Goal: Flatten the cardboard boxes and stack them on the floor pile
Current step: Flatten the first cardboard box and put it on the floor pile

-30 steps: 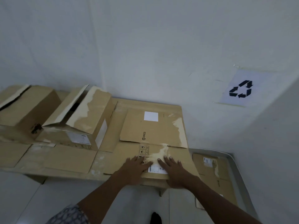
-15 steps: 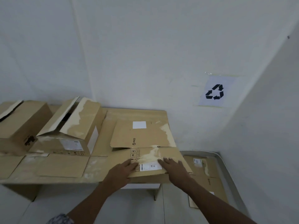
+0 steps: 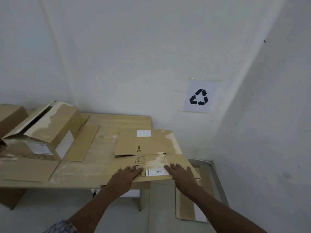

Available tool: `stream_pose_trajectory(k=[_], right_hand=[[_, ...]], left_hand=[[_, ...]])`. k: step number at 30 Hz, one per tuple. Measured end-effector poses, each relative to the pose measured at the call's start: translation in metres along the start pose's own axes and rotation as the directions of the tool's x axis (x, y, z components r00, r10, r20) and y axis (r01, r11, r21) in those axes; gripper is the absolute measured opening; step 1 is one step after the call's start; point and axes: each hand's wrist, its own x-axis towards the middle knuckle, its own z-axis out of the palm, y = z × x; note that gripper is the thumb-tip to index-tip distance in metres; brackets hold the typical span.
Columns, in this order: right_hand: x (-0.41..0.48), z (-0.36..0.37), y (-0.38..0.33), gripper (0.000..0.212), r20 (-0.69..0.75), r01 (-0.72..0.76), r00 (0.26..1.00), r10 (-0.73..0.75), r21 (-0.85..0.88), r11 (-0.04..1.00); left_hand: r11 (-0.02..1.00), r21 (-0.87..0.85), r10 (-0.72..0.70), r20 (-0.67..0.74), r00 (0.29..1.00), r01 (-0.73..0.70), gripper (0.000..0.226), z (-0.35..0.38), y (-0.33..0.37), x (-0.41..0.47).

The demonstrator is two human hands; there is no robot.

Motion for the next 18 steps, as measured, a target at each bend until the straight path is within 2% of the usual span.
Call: stream_pose_trajectory(k=[5, 7, 10, 12, 18], right_hand=[[-0.041, 0.006, 0.09, 0.078, -0.055, -0.042, 0.998, 0.039, -0.049, 0.998], [-0.053, 0.01, 0.123, 0.079, -0.079, -0.065, 0.995, 0.061, -0.056, 0.996], [-0.067, 0.018, 0.166, 0.078, -0.087, -0.087, 0.993, 0.082, -0.053, 0.995], [-0.072, 0.023, 0.19, 0.076, -0.07, -0.107, 0.992, 0.103, -0.048, 0.993], [-0.065, 0.047, 0.247, 0.073, 0.011, -0.169, 0.985, 0.169, -0.042, 0.985]], left_hand=[[0.998, 0.053, 0.047, -0.023, 0.999, -0.046, 0.068, 0.013, 0.084, 0.043], [0.99, 0.1, 0.107, -0.053, 0.993, -0.102, 0.072, 0.024, 0.111, 0.06], [0.98, 0.119, 0.164, -0.027, 0.986, -0.16, 0.076, 0.033, 0.149, 0.083], [0.976, 0.138, 0.18, -0.062, 0.982, -0.17, 0.073, 0.035, 0.17, 0.096], [0.968, 0.1, 0.224, 0.074, 0.972, -0.23, 0.076, 0.061, 0.21, 0.148]])
